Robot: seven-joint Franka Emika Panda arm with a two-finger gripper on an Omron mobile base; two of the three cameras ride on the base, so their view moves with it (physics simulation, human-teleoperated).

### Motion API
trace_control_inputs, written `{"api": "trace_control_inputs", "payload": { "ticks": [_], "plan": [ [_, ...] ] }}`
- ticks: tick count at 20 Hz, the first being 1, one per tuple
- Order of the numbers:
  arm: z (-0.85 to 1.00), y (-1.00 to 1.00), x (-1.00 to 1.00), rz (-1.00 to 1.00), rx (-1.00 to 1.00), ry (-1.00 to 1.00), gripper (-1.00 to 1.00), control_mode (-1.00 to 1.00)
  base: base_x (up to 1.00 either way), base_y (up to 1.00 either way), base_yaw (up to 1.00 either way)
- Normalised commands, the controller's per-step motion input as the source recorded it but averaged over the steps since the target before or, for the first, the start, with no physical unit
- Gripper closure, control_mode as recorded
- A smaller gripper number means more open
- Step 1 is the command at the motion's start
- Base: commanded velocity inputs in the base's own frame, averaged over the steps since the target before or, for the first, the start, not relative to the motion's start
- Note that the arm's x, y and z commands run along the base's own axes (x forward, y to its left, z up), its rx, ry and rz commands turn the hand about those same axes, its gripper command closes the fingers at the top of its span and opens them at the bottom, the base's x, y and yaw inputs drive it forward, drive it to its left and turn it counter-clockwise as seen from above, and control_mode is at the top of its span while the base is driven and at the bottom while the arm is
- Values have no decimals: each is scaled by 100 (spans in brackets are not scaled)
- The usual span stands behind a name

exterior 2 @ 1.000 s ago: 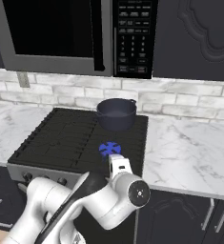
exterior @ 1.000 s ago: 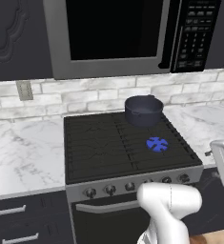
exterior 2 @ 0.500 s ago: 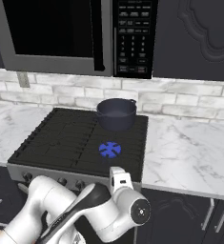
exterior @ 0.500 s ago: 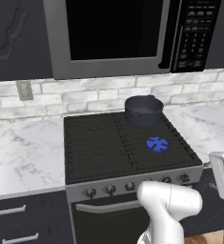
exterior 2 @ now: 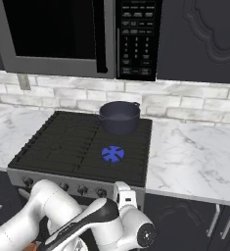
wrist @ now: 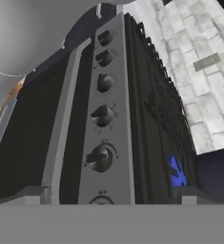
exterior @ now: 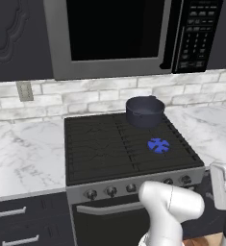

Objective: Turn off the front right burner of the stove.

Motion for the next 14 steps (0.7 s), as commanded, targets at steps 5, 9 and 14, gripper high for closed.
{"api": "trace_control_inputs", "payload": {
  "ticks": [5, 9, 14],
  "plan": [
    [-40, 0, 0, 0, 6, -1, -100, -100, 0, 0, 0],
    [-22, 0, 1, 0, 1, -5, -100, -100, 0, 0, 0],
    [-10, -7, 23, 0, 0, -4, -100, -100, 0, 0, 0]
  ]
}}
